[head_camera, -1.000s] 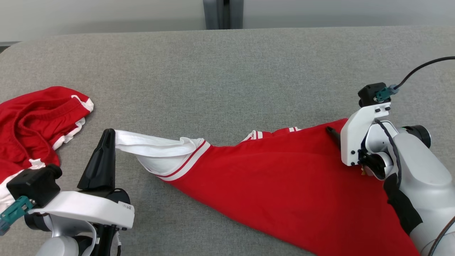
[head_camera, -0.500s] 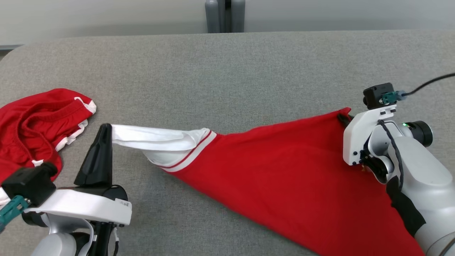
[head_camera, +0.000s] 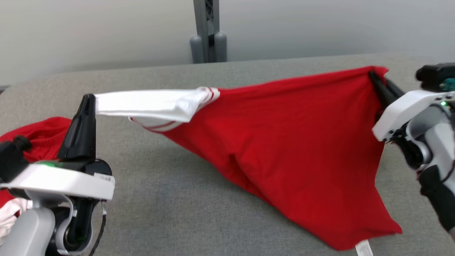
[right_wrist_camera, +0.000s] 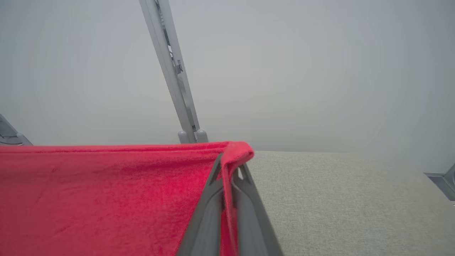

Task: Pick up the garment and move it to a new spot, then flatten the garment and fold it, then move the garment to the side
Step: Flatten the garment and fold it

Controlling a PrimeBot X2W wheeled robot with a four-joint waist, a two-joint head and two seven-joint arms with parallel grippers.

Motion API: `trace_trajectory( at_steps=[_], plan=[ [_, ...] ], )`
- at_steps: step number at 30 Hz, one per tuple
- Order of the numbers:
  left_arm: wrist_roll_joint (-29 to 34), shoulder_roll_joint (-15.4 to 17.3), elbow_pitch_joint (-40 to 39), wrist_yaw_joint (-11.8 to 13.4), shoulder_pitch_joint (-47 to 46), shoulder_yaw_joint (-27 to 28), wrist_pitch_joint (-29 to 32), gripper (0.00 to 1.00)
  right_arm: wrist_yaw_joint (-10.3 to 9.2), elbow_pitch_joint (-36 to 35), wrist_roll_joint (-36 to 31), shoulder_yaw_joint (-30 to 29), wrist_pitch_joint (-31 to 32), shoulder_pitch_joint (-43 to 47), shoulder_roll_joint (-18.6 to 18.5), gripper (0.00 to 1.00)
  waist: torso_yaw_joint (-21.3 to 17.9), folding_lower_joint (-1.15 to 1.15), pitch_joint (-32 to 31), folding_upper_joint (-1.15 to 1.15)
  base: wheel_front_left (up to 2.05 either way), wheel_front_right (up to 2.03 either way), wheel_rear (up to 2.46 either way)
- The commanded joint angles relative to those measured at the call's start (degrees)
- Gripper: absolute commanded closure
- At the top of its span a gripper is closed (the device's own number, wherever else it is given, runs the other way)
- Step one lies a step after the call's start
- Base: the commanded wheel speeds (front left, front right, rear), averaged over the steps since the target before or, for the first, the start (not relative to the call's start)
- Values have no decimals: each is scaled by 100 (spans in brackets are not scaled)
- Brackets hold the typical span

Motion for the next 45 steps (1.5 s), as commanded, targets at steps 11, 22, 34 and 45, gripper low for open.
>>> trace_trajectory(
  at_steps=[11,22,34,45],
  plan=[
    [58,521,309,-296,-1212,-88,701,100,-2,-1394,588,-33,-42,-77,-848,100,-350,0,-721,0,0,0,0],
    [526,1059,732,-721,-2603,-448,1390,100,-2,-1787,1271,-101,272,-376,-1197,100,-363,0,-835,0,0,0,0],
    [777,1018,1393,-943,-3509,-603,1347,100,-2,-1566,1372,183,316,-669,-1157,100,-362,0,-603,0,0,0,0],
    [1676,424,3597,-1524,-5688,-1089,355,100,-2,-55,603,691,-117,-2426,-133,100,-262,0,694,0,0,0,0]
  ],
)
